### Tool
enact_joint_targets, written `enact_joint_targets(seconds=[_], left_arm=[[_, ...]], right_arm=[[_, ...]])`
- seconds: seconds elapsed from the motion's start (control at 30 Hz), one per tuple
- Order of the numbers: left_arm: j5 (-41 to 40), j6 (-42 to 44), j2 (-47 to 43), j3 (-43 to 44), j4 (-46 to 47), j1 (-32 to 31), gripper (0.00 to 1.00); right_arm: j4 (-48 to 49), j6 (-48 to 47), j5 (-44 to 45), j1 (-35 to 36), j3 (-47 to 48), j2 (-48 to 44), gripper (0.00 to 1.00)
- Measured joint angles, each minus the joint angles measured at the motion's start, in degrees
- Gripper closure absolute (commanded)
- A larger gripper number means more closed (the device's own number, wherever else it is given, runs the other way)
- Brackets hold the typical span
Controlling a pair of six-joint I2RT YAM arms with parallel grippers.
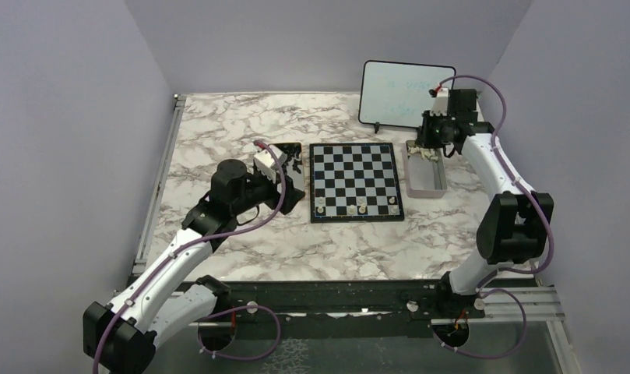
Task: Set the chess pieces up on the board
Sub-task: Pick up the chess piece from the storage box, then place the chess piece on the chessboard.
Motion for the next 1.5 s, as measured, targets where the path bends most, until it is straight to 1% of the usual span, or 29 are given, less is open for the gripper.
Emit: enact_joint_targets(seconds=[0.03, 0.13, 0.2, 0.27, 0.4, 0.53, 0.63, 0.7, 0.77, 0.9, 1.0, 1.13, 1.5], left_arm=[[3.3, 1.5, 0.3, -0.2, 2.2, 0.0, 0.25], [9.6, 4.6, 0.9, -0.5, 6.2, 0.0, 0.23], [14.7, 8.5, 2.0, -0.5, 9.0, -0.1, 0.22], [18.2, 12.8, 3.0, -0.5, 10.1, -0.4, 0.21], [22.3, 23.3, 4.2, -0.5, 10.7, -2.6, 0.21], [24.2, 37.2, 4.6, -0.2, 8.7, -6.6, 0.22], [24.7, 47.2, 5.3, 0.7, 5.3, -9.9, 0.23], [24.6, 52.5, 5.8, 1.5, 3.3, -11.5, 0.27], [24.6, 56.5, 6.1, 2.1, 2.2, -12.7, 0.31], [24.2, 63.3, 7.0, 2.5, 0.5, -14.8, 0.34], [23.3, 66.4, 7.7, 2.5, -0.1, -16.2, 0.35], [21.9, 69.2, 8.9, 2.5, -0.3, -17.7, 0.38], [17.2, 75.0, 14.0, 5.4, -0.9, -19.6, 0.40]], right_arm=[[-0.1, 0.2, -1.5, 0.5, 0.0, -1.1, 0.96], [-0.7, 1.1, -5.5, 3.9, -0.8, -3.6, 0.95], [-0.7, 2.0, -7.4, 7.1, -3.0, -5.4, 0.95], [-0.7, 2.6, -9.5, 10.8, -6.0, -7.0, 0.95], [-0.6, 3.9, -15.1, 17.2, -10.8, -9.0, 0.95], [-0.3, 4.6, -21.5, 21.0, -12.9, -10.2, 0.95], [-0.2, 4.6, -24.9, 23.8, -13.4, -10.9, 0.95], [0.1, 4.4, -27.1, 25.1, -14.2, -11.7, 0.95], [0.7, 4.4, -30.6, 26.1, -15.5, -12.8, 0.95], [1.9, 4.5, -37.7, 26.6, -17.6, -14.7, 0.94], [3.8, 5.3, -41.4, 26.6, -18.8, -16.1, 0.94], [5.1, 5.8, -43.9, 26.6, -19.0, -17.4, 0.94], [5.3, 5.7, -45.8, 27.3, -19.0, -17.2, 0.94]])
